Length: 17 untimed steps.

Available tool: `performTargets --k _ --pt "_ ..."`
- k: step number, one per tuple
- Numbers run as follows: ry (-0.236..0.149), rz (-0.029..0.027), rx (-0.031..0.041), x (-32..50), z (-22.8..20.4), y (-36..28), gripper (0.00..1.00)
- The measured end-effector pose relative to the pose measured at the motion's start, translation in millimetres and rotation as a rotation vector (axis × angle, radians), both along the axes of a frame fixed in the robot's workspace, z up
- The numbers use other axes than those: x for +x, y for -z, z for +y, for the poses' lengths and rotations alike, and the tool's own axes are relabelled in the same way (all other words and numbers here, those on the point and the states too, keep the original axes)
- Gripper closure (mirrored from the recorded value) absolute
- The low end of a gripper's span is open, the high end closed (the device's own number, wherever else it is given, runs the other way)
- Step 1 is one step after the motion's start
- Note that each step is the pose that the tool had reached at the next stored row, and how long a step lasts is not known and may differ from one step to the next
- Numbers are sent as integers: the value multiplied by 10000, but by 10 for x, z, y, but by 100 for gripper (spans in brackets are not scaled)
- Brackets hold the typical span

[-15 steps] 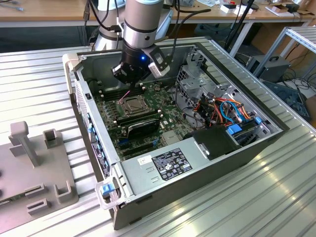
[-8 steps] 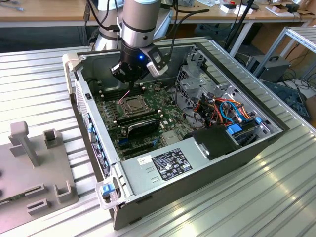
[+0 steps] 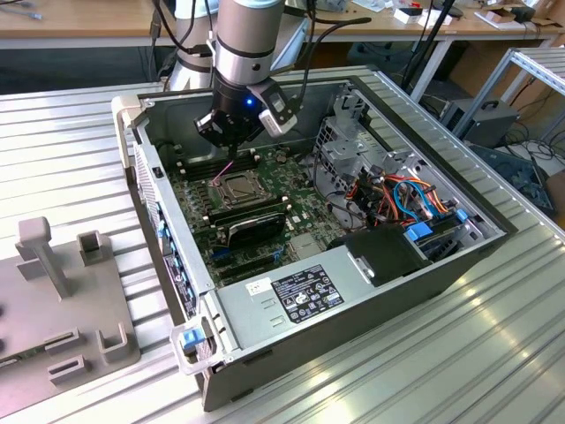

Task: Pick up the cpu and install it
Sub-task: 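Install the first cpu locking lever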

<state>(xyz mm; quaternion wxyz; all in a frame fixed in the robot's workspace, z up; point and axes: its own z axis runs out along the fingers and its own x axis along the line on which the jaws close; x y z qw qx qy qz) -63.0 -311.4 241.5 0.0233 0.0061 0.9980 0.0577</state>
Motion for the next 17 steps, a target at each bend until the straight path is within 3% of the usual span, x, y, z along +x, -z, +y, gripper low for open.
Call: performTargets --k 17 --pt "2 -2 3 28 10 19 89"
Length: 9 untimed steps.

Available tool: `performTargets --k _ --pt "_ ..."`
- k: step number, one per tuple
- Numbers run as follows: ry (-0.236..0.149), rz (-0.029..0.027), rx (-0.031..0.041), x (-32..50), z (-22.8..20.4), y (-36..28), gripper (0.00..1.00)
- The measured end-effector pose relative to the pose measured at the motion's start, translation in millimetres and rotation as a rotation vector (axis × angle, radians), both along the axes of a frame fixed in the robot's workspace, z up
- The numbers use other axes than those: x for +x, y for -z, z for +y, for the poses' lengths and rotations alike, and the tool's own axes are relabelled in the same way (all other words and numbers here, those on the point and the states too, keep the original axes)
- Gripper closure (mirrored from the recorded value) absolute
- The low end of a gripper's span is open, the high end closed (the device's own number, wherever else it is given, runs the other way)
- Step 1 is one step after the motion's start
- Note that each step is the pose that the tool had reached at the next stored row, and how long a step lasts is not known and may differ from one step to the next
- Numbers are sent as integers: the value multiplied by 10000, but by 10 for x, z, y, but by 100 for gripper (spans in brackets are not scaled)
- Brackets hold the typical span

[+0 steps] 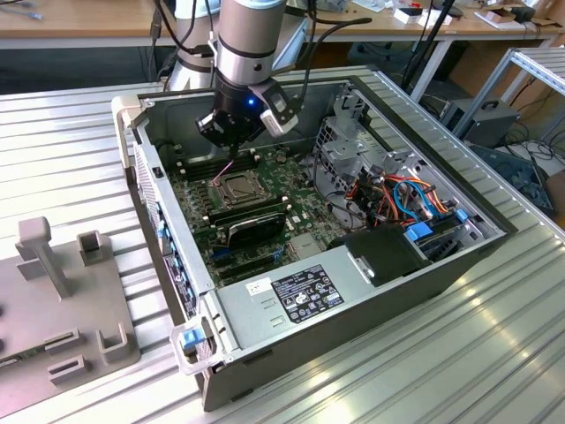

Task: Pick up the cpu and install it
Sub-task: 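Install the first cpu locking lever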

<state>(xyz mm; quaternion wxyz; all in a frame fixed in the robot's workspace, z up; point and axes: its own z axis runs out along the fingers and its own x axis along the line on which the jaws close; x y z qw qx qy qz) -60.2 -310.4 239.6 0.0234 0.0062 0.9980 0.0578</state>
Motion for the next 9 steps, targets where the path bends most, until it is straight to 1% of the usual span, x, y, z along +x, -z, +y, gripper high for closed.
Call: performTargets --k 9 --pt "0 1 0 4 11 30 89"
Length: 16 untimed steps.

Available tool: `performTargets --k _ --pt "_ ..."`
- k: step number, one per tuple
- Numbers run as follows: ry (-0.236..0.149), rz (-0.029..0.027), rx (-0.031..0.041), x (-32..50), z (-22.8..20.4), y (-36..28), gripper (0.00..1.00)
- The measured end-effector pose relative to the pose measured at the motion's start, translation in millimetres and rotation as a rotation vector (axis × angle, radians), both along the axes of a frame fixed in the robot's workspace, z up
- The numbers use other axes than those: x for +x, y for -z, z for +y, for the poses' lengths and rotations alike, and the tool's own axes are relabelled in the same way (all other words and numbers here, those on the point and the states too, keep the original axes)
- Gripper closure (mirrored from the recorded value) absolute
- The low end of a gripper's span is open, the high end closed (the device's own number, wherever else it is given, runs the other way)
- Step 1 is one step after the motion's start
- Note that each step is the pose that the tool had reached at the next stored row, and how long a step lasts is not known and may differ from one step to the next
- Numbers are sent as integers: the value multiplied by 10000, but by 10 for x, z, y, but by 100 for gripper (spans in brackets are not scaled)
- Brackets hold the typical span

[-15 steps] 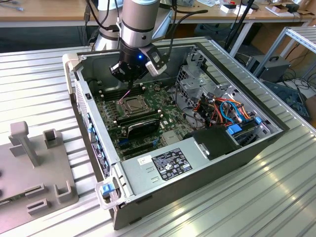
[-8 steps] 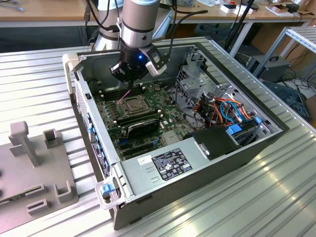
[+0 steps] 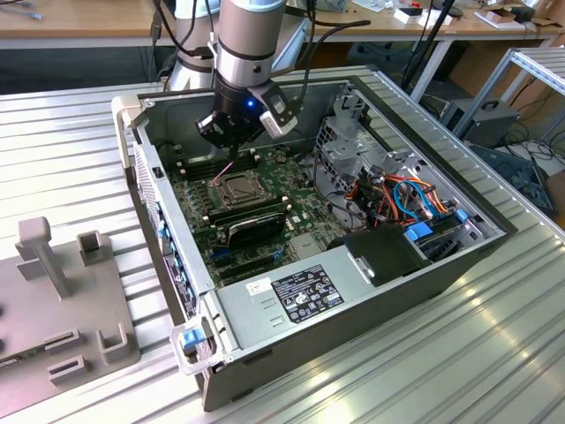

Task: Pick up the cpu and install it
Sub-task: 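Install the first cpu locking lever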

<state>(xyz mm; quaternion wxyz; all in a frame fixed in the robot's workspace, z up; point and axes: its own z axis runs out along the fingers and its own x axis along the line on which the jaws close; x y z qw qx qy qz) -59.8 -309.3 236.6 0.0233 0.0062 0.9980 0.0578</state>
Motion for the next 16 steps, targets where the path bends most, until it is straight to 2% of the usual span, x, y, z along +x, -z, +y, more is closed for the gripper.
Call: performTargets --k 9,16 --pt "0 0 -1 16 2 8 89" --pt "0 -1 0 48 2 61 89"
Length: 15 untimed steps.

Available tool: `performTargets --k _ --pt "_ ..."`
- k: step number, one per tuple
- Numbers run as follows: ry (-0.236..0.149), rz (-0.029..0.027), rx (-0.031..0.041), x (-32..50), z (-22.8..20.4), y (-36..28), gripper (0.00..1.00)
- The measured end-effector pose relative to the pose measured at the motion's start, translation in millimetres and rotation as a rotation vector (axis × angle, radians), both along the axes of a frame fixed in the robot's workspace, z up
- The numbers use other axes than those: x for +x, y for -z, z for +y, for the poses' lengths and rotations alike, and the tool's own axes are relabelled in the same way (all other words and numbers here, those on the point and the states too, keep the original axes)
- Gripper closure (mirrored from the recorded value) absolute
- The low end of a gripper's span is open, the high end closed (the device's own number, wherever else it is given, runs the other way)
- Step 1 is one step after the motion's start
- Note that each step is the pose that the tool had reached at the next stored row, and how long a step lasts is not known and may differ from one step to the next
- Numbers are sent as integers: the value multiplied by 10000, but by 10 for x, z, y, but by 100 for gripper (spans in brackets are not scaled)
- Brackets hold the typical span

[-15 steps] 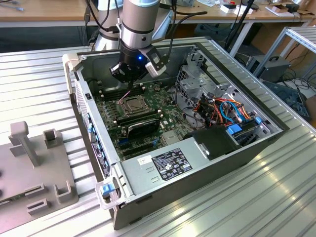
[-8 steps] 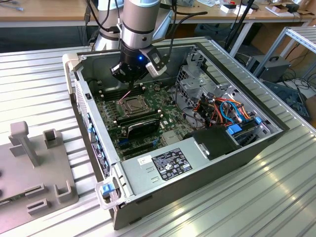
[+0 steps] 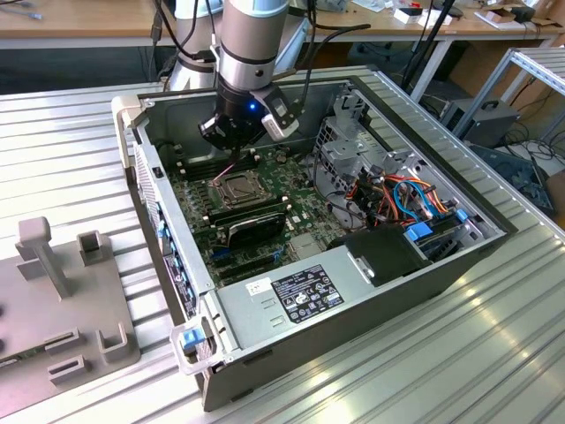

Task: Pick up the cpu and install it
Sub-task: 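Install the first cpu locking lever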

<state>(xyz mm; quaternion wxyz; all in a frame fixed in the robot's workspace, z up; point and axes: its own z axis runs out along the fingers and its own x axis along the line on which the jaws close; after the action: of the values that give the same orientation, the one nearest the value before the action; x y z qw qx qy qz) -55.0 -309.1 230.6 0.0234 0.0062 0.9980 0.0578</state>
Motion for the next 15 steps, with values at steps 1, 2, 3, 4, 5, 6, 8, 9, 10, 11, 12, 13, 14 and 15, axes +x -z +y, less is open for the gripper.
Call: performTargets --k 1,2,3,4,5,6,8,9,10,11,12,13,14,15 --pt "0 1 -1 7 0 4 89" --pt "0 2 -2 22 0 8 89" --pt "1 1 -1 39 0 13 89" --pt "0 1 0 54 0 18 89" --pt "0 1 -1 61 0 19 89" --pt "0 1 -2 61 -1 19 89" --pt "0 0 0 61 0 22 89" --pt "0 -3 3 61 1 29 89" --pt "1 0 0 61 0 34 89" --pt "1 0 -2 61 0 44 89" --pt "1 0 -2 62 0 51 89" --pt "0 0 -2 62 0 56 89" --pt "0 0 -2 63 0 64 89" --pt "0 0 -2 65 0 70 89"
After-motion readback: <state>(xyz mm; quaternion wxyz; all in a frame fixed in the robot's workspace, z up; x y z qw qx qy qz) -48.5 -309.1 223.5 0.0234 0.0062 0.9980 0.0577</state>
